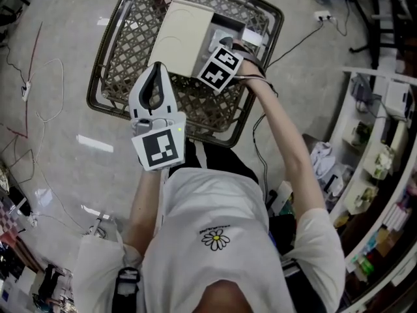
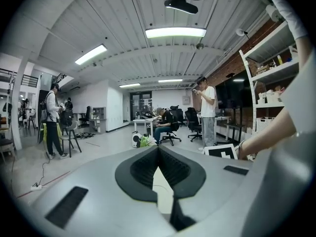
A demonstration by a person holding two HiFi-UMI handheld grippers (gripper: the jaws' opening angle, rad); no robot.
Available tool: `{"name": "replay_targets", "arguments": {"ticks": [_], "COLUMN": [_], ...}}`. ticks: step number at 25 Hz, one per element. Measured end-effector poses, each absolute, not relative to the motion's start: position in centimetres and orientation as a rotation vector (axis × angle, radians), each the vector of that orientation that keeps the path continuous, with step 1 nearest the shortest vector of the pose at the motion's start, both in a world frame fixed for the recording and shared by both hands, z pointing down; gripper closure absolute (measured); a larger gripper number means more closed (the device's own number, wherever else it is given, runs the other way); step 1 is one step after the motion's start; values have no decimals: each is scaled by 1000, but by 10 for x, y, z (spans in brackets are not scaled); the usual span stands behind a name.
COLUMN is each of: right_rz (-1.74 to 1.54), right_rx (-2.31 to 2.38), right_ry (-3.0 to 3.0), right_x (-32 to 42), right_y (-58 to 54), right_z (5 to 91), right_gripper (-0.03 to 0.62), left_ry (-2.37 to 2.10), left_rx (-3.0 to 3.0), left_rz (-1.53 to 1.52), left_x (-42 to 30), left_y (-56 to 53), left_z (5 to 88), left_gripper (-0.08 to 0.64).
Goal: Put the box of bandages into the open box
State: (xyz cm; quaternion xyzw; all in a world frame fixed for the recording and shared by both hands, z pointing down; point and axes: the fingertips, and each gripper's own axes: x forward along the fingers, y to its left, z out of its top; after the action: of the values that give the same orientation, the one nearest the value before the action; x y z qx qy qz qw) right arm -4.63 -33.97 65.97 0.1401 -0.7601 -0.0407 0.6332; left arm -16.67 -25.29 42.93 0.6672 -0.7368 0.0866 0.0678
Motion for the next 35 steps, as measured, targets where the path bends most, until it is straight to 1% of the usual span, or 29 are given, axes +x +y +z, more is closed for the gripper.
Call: {"name": "replay_targets", "arguments": {"ticks": [4, 8, 12, 17, 21, 25, 27, 29, 31, 32, 35], "right_rz": [-71, -65, -45, -66, -81, -124, -141, -163, -183, -176, -90], "right_rx": [327, 417, 588, 988, 1164, 1297, 1363, 1426, 1492, 1525, 1611], "right_ry": [-1790, -1862, -2002, -2206, -2375, -2490, -2523, -2558, -2592, -2610, -2676], "right_x": [-49, -54, -58, -45, -27, -8, 0, 8, 15, 18, 24], "right_y": [-328, -334, -345, -362, -343, -315, -302, -289, -277, -271, -258], "right_z": [633, 586, 515, 400, 322, 274, 259, 248, 244, 244, 248], "right_gripper": [336, 336, 337, 337, 337, 343, 379, 430, 519, 540, 554], "left_ry": [-2226, -2235, -2246, -2263, -2292, -2291, -2291, -2292, -2299, -2300, -2290], "left_rx": [2039, 2086, 2149, 2240, 2238, 2307, 2334, 2352, 2364, 2371, 2401], "left_rz": [243, 211, 163, 102, 46, 11, 0, -9, -22, -33, -59], "left_x": [-163, -156, -145, -129, -120, -106, -102, -97, -92, -89, -81], "left_y": [-251, -255, -259, -264, -264, -259, -254, -250, -248, -247, -243], "left_z": [412, 390, 359, 311, 276, 250, 240, 235, 232, 231, 231], "left_gripper": [538, 538, 538, 538, 538, 538, 538, 538, 538, 538, 538]}}
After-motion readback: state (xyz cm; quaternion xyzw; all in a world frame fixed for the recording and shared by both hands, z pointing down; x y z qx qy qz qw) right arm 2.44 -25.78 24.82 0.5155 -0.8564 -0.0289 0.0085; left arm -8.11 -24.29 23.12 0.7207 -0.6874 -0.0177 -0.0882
